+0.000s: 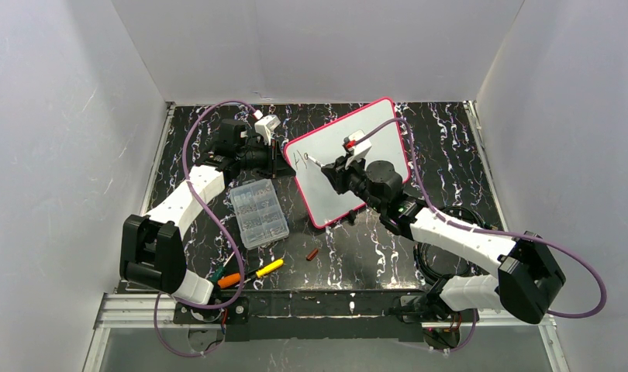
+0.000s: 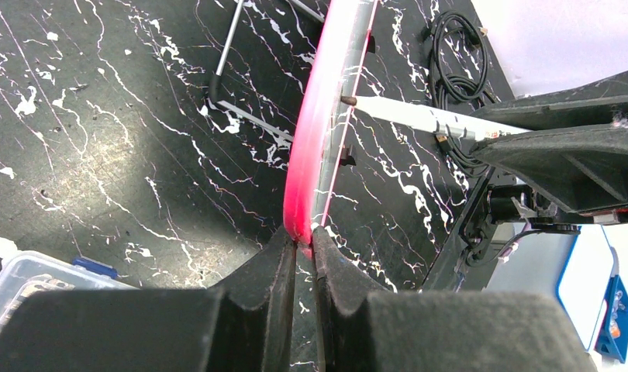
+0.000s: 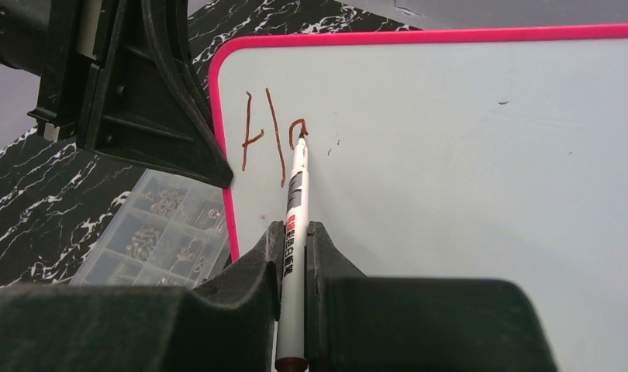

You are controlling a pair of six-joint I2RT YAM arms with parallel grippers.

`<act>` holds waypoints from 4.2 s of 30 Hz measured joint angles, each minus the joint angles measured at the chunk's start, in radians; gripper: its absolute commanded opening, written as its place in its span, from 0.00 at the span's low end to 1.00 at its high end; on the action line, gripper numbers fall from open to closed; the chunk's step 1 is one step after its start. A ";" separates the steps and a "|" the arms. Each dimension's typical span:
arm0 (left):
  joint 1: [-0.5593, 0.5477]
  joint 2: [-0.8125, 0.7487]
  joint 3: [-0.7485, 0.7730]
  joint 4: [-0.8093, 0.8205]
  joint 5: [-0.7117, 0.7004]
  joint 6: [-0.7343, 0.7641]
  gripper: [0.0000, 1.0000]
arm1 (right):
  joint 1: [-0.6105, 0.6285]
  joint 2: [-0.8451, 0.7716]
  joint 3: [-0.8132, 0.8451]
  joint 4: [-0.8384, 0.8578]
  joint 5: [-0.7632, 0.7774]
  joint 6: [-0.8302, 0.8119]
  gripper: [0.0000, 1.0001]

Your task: Write a sentence on the whiteboard

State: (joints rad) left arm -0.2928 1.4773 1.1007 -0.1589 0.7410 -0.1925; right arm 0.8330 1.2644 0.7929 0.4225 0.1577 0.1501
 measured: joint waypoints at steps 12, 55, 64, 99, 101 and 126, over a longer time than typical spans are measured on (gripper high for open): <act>0.000 0.000 0.000 0.000 -0.001 0.000 0.00 | 0.006 -0.015 -0.025 -0.002 0.020 0.004 0.01; 0.000 0.000 0.001 0.000 0.001 0.002 0.00 | 0.007 0.003 -0.003 0.030 0.048 -0.022 0.01; 0.000 0.000 0.001 0.000 0.002 0.001 0.00 | 0.007 -0.004 -0.012 0.026 0.049 -0.013 0.01; -0.002 0.000 0.002 -0.002 0.004 0.002 0.00 | 0.024 -0.099 -0.037 -0.055 0.050 0.010 0.01; -0.002 0.000 0.002 -0.002 0.004 0.002 0.00 | 0.021 -0.085 -0.024 -0.050 0.041 0.006 0.01; -0.002 -0.001 0.002 -0.002 0.006 0.002 0.00 | -0.001 0.000 0.013 0.029 0.027 -0.023 0.01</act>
State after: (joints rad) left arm -0.2951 1.4761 1.1027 -0.1608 0.7475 -0.1905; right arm 0.8322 1.2640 0.8059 0.4511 0.1852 0.1272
